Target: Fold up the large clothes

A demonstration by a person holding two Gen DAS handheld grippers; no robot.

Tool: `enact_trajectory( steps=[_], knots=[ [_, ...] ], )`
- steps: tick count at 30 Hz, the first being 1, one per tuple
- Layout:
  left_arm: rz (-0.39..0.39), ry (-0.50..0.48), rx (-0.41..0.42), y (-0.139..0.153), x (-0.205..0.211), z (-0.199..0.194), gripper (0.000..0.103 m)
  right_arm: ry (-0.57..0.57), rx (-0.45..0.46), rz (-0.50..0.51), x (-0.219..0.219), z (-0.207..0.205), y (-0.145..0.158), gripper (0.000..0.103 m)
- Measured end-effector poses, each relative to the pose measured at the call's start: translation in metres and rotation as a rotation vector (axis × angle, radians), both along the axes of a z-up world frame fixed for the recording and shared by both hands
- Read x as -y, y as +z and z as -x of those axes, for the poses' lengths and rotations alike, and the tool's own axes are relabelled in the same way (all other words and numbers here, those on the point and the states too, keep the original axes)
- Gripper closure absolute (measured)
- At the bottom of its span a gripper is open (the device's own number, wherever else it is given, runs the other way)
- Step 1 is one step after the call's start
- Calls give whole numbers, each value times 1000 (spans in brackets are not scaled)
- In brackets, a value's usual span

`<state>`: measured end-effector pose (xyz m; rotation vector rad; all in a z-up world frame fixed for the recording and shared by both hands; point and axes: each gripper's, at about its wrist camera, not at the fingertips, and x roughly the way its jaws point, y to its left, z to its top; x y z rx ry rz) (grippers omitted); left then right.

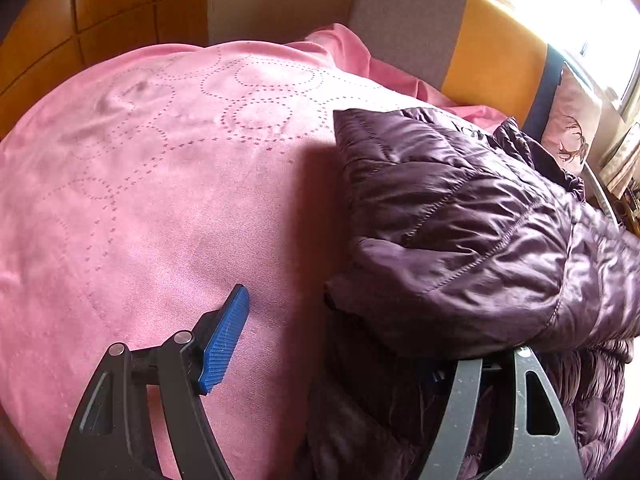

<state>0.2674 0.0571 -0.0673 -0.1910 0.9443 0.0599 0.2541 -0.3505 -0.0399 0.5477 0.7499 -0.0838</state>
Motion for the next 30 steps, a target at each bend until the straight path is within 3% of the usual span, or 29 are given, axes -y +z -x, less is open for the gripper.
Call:
enact_trajectory(
  steps=[5,9,13,15,16,17,20,24,27,30],
  knots=[
    [-41,-29,-8,-3,8,0,31,-32,-91,8,13,0,-40,93],
    [-42,-59,-9,4,7,8,31,-46,-107,57,15,4,-43,92],
    [16,-97,52,22,-5,30,31,-47,-111,130,17,8,-39,89],
    [31,-98,96,34,-11,37,31,-15,-87,125,15,13,-33,77],
    [52,-106,120,42,-14,40,31,-19,-65,130,16,20,-26,53],
    [67,-115,139,49,-15,41,31,-38,-37,154,16,25,-18,47],
    [89,-158,197,68,-6,40,31,-50,29,195,8,39,5,46],
    [76,-251,231,77,30,27,29,35,77,211,-23,37,21,42],
    [96,-299,209,69,54,13,29,75,50,244,-47,21,9,24],
    [78,-340,144,49,78,1,29,96,-7,278,-60,2,-12,19]
  ],
)
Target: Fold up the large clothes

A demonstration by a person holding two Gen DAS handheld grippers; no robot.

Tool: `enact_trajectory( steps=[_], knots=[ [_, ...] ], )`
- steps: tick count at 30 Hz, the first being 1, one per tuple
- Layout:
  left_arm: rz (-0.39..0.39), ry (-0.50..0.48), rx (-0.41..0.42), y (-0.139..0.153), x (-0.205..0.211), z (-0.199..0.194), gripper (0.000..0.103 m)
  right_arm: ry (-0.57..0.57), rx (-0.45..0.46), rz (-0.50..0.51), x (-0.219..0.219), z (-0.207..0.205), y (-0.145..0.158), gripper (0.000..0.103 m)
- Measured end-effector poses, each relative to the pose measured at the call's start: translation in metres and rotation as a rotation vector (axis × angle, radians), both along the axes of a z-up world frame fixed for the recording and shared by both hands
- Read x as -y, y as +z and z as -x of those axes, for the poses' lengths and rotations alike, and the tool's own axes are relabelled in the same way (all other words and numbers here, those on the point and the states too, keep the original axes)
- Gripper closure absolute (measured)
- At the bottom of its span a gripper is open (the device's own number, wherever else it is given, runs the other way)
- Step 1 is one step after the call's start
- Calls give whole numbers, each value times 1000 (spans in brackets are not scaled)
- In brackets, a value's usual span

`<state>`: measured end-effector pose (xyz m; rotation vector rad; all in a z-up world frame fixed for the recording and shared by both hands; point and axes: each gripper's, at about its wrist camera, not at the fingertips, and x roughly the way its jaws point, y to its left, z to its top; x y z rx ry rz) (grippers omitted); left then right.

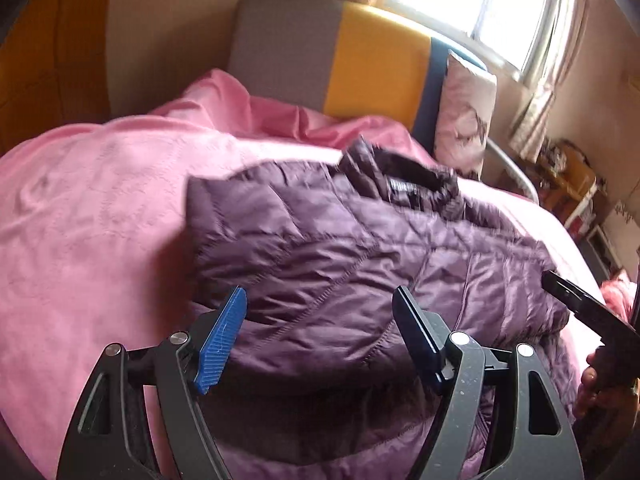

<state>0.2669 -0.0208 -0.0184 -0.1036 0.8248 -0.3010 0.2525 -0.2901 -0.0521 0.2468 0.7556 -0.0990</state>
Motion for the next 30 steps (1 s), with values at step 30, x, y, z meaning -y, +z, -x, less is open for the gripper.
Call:
enact_trajectory(
  steps=[30],
  knots=[
    [-61,37,19,15,13,-48,26,60,-32,93,-24,-58,2,9]
  ],
)
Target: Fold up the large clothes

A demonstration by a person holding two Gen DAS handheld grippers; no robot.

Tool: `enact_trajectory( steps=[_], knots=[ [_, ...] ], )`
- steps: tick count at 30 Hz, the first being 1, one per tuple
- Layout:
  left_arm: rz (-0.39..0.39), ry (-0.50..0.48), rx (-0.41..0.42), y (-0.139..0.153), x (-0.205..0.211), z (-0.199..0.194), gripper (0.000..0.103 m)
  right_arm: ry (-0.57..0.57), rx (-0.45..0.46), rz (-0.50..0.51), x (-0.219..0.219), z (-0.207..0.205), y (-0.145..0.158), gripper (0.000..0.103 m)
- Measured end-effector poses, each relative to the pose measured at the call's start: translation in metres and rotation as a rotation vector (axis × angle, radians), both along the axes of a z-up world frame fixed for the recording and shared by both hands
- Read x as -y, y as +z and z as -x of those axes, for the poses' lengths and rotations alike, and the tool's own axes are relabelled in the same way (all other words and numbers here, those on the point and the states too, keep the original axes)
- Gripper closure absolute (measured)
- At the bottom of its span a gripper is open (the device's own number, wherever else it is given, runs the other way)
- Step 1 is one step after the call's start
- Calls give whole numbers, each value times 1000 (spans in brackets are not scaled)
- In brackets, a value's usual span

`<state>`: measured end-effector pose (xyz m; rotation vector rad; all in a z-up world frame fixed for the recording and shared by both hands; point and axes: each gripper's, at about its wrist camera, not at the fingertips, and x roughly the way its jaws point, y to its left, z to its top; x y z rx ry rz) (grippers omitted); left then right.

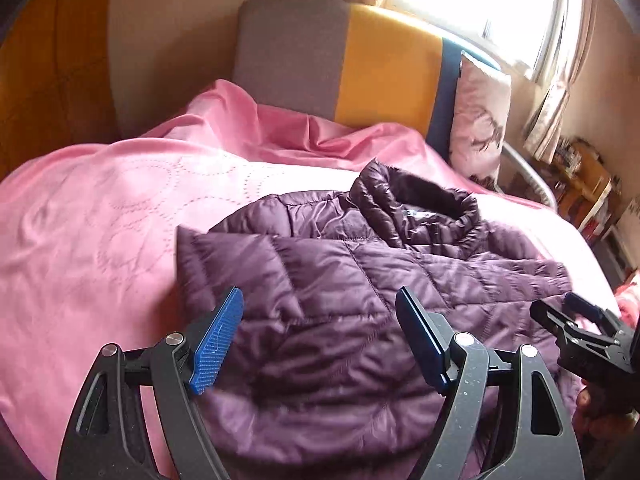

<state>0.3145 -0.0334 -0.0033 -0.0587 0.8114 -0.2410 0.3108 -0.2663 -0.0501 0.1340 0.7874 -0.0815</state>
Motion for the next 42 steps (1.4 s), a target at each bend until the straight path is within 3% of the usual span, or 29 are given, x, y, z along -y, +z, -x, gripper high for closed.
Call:
enact_trajectory(
  steps=[7,15,19,22,29,35,39,42],
  knots=[
    [-36,5,-104,-51,10,-32,26,4,-55,75,-1,-25,-37,7],
    [-51,20,-61,-71,13,-32,25,5,-78,64,1,-34,-58,6],
    [-70,26,-57,-63,15,-27,25,6,-69,55,2,-30,-55,5],
    [-76,46,-38,-48,12,-5,19,1,-71,31,6,-23,-46,3],
    [-65,39,54,-20,3,57,16,19,-5,-4,-2,32,-14,2],
    [-55,33,100,-7,-3,96,16,4,4,-15,-2,65,-10,2],
    [-42,33,105,-4,-6,116,16,-21,13,-25,-1,66,-9,2],
    [-42,26,111,-2,-6,124,16,-36,-31,1,2,59,-18,2]
  ],
)
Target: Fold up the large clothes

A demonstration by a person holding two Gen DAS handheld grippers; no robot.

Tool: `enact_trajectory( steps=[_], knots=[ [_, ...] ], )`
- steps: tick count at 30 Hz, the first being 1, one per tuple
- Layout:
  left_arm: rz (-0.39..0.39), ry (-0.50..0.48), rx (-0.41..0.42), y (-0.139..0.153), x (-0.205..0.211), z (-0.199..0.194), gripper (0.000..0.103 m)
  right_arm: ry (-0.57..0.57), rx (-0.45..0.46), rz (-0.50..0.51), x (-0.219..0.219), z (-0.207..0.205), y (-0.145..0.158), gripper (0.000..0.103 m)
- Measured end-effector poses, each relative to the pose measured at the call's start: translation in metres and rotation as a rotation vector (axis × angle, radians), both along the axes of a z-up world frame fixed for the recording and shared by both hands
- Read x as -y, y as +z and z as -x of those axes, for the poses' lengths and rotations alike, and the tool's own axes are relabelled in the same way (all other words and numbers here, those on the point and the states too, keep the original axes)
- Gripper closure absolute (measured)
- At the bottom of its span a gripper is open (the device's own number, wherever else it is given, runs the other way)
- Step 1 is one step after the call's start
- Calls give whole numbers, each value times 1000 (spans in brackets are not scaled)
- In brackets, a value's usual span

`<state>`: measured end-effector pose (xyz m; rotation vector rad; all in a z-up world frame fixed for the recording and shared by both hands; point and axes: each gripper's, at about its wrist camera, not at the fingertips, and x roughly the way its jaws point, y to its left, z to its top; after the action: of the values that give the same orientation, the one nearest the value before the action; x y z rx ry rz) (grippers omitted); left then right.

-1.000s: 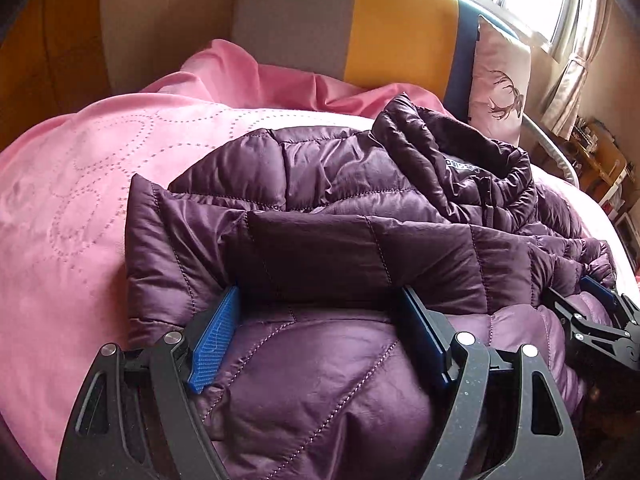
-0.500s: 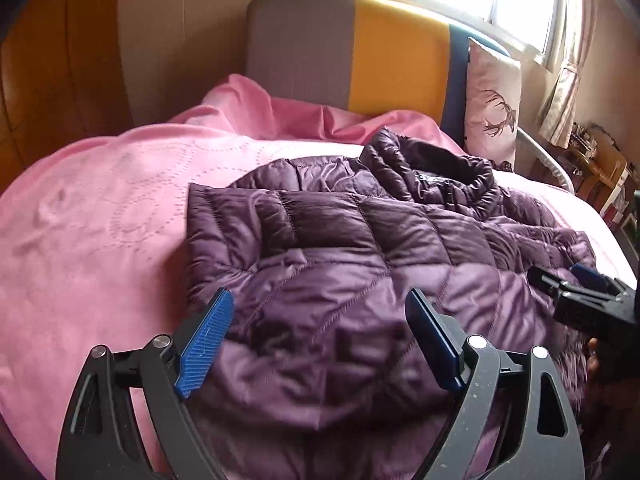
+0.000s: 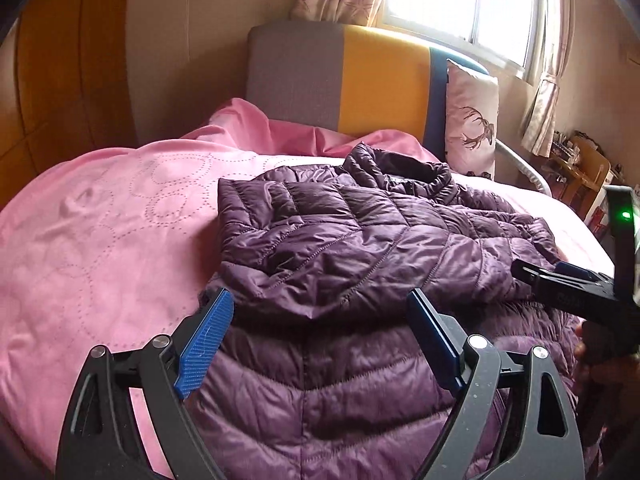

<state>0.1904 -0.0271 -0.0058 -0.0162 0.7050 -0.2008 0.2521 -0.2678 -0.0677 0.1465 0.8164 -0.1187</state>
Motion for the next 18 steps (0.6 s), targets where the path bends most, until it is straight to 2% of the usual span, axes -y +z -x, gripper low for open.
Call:
enact_trajectory(
  steps=[7,12,18],
  knots=[
    [10,4,-7,-2,-7,21,16,9,-78,9,2,-13,-26,2],
    [2,3,0,-3,-12,34,16,0,-68,22,-1,-3,-22,2],
    [0,13,-19,-11,-21,44,16,4,-39,-19,-4,28,-11,2]
  ],
)
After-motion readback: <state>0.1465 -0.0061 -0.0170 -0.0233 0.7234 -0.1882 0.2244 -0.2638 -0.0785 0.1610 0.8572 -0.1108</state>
